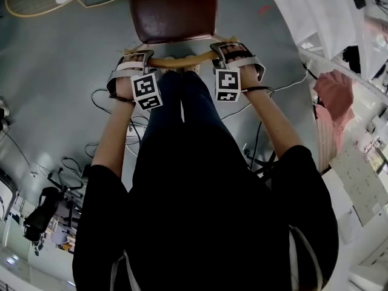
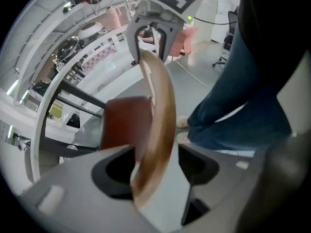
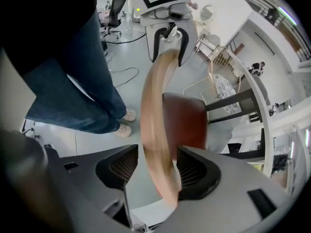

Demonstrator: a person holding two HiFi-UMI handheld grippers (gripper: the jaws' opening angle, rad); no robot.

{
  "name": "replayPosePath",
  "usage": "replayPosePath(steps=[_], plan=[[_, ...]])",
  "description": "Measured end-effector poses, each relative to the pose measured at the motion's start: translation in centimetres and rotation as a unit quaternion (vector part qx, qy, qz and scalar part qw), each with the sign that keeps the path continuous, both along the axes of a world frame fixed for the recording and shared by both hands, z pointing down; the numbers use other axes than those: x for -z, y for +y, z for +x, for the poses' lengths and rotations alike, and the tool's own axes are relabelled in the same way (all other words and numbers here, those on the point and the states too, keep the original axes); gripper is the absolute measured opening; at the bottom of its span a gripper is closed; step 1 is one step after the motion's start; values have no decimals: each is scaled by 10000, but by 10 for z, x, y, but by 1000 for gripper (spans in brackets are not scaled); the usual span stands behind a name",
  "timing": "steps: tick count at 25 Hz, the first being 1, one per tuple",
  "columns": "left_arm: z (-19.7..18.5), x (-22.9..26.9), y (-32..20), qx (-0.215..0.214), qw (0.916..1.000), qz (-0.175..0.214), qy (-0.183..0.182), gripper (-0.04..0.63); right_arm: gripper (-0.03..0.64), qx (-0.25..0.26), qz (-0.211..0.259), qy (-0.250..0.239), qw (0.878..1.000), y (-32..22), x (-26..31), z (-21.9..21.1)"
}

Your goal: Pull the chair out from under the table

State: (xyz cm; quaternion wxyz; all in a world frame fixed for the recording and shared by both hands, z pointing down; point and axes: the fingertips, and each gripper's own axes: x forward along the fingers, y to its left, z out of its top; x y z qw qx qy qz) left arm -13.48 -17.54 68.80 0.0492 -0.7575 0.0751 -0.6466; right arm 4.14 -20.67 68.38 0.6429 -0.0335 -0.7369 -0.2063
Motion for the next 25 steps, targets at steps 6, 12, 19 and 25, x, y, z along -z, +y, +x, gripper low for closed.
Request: replayPosePath(steps=[6, 12, 19, 25], plan=[[-5, -17, -6, -170, 9982, 108, -566, 199, 207, 436, 423, 254, 9978, -11, -20, 1], [-2, -20, -10, -216, 9971, 76, -730, 187, 158, 666, 642, 271, 9953, -17, -22, 4], [-3, -23, 1, -268, 9948, -53, -981, 176, 152, 844, 656, 204, 9941, -7, -23, 4], [-4, -24, 20, -372, 9921, -108, -1196, 170, 149, 912, 659, 297, 9932, 12, -24, 5]])
